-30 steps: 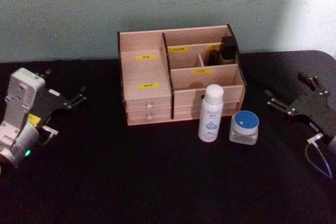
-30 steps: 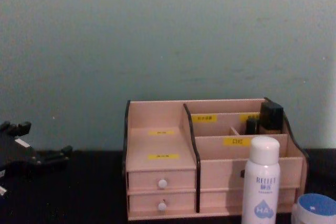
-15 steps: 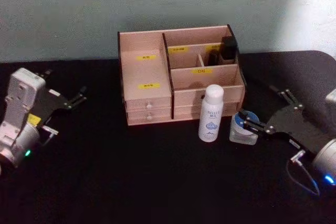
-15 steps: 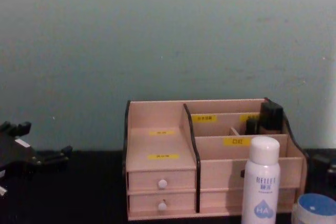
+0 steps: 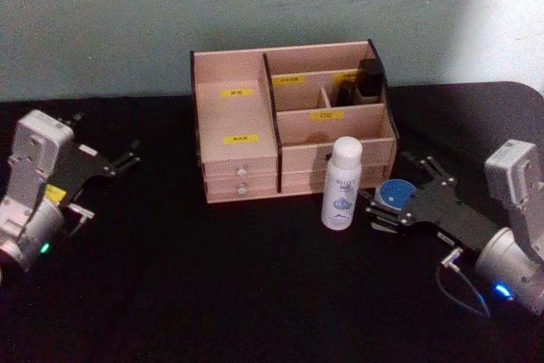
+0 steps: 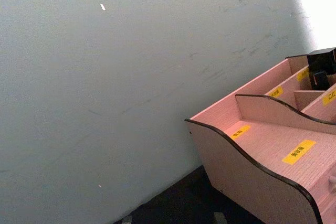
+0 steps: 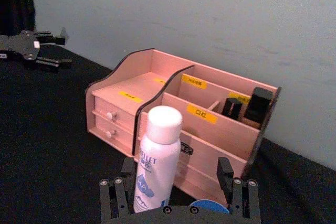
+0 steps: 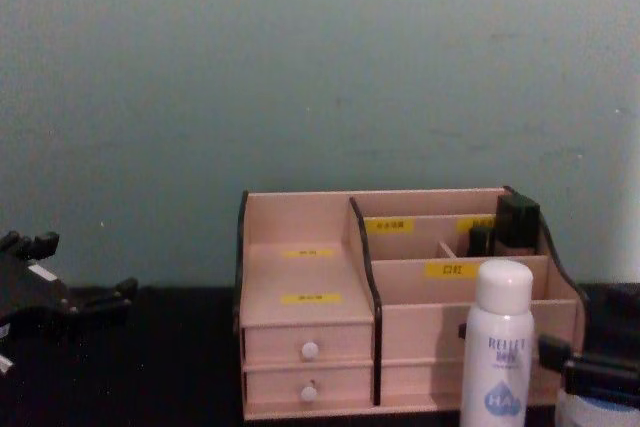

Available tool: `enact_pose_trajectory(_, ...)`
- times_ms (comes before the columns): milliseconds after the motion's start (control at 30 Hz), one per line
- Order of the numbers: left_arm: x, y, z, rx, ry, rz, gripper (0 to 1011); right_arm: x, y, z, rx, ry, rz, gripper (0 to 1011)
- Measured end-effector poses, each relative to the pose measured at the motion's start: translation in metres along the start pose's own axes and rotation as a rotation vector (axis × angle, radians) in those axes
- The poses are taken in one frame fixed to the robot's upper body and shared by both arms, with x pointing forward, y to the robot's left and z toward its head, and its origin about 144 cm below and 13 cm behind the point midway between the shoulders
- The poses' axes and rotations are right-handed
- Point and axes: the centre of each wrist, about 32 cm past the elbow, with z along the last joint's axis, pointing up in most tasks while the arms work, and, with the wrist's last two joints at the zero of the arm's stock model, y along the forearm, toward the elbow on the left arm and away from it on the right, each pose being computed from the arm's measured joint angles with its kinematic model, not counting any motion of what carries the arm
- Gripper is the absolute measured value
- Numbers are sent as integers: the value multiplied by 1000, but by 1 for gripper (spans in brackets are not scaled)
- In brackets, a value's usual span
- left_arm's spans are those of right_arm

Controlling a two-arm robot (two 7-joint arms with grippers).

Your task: Pick up the facial cleanser and watermelon frost from the table and place them into the tiered storage box.

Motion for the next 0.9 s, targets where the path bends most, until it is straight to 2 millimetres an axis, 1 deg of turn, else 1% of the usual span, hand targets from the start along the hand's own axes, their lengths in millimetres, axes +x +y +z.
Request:
enact_pose_trajectory(367,0,0,0,0,0,0,1001,-1,17,-10,-27,20,41,1003)
enact_pose_trajectory(900,0,0,0,0,0,0,1001,1,37,-18,-48,35,66,1002)
